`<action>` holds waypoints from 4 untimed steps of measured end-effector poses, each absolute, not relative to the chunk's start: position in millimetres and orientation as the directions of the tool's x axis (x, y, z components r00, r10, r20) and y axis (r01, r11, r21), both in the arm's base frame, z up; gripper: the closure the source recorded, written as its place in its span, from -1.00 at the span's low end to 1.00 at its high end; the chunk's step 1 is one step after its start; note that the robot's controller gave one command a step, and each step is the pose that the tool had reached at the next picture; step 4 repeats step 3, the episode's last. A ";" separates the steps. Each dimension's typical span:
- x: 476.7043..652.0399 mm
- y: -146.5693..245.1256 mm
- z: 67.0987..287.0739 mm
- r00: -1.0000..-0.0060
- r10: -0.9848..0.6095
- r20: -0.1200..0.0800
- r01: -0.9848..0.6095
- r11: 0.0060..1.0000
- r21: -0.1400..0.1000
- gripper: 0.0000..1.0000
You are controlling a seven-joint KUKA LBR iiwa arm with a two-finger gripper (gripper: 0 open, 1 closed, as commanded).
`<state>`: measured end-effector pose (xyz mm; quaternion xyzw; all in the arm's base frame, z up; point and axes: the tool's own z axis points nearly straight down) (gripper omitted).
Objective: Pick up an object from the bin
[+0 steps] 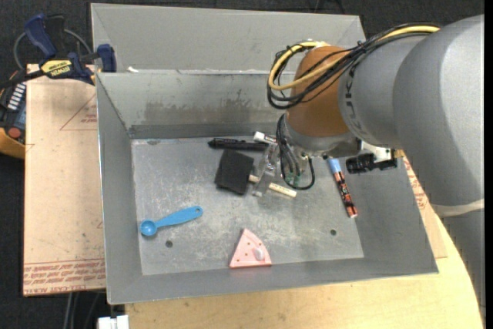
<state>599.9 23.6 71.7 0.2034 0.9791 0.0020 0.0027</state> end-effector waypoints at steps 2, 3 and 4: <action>598.8 23.6 98.0 -0.918 0.397 -0.001 0.397 0.918 0.004 1.00; 600.0 23.6 112.9 -0.918 0.397 -0.005 0.397 0.918 0.006 1.00; 600.0 23.6 112.9 -0.918 0.397 -0.005 0.397 0.918 0.006 1.00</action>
Offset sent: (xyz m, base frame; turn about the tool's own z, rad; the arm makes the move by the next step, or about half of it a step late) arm 0.0001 0.0000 0.0568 0.0000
